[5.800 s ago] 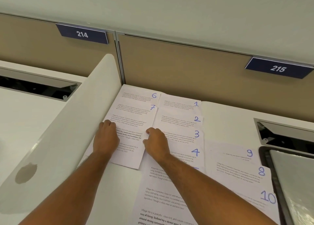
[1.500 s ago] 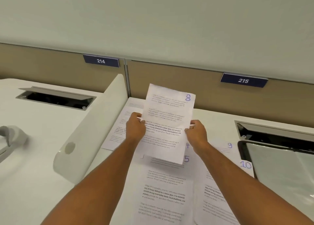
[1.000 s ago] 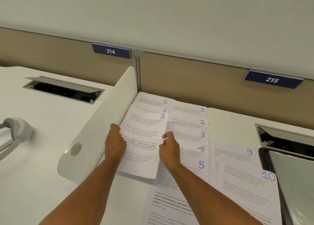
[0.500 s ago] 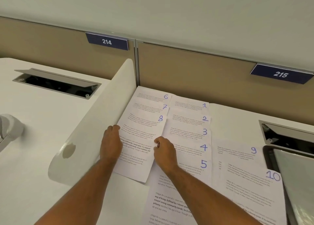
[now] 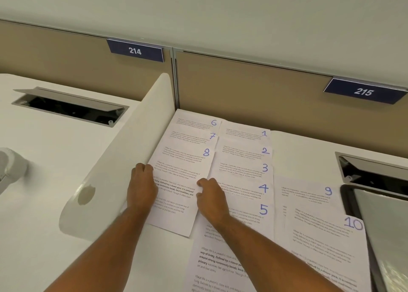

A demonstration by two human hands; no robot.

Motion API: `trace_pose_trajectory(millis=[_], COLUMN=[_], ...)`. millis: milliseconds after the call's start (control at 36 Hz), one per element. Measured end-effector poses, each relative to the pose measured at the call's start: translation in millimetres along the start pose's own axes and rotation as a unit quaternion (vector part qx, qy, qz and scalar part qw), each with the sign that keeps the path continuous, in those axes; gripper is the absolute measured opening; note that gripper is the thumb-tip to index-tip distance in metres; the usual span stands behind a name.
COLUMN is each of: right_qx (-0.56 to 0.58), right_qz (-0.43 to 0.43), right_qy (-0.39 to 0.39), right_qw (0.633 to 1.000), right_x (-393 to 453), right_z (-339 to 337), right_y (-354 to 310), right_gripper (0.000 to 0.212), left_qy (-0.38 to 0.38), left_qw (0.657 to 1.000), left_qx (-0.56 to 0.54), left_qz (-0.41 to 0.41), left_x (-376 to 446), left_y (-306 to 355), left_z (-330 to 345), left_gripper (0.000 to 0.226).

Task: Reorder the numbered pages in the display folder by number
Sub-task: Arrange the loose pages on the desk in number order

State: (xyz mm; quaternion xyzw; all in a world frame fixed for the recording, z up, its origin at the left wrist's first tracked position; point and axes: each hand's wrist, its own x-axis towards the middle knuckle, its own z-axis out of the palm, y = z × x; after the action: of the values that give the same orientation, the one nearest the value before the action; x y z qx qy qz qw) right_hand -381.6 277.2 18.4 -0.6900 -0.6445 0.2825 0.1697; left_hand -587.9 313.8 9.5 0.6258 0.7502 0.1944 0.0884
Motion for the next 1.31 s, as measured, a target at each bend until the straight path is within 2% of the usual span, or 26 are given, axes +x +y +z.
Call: trace_pose_trajectory(millis=[250,583,722,972,1194,1306], right_qx=[-0.041,-0.061,-0.060,-0.066,-0.106,-0.148], right_qz=[-0.016,-0.016,0.013,0.083,0.127,0.137], right_qy=[-0.014,-0.011,0.017,0.069,0.088,0.081], right_qw=[0.999,0.998,0.998,0.992,0.982,0.976], right_x=[-4,-12,-20,-38,-50,-49], right_z=[-4,-24,-51,-109,-163,-188], right_y=[-6,7,33,107,179,215], right_gripper=[0.040,0.038,0.036,0.034,0.035,0.035], left_qy=[-0.008,-0.018,-0.037,-0.061,-0.110,-0.156], left_qw=[0.998,0.997,0.994,0.976,0.952,0.934], left_qx=[0.059,0.046,0.040,0.034,0.005,-0.008], left_qz=[0.025,0.052,0.098,0.204,0.284,0.321], left_x=[1,-3,-10,-25,-44,-54], left_y=[-4,17,52,136,220,260], left_z=[3,4,13,44,73,89], left_gripper=[0.034,0.035,0.037,0.024,0.027,0.041])
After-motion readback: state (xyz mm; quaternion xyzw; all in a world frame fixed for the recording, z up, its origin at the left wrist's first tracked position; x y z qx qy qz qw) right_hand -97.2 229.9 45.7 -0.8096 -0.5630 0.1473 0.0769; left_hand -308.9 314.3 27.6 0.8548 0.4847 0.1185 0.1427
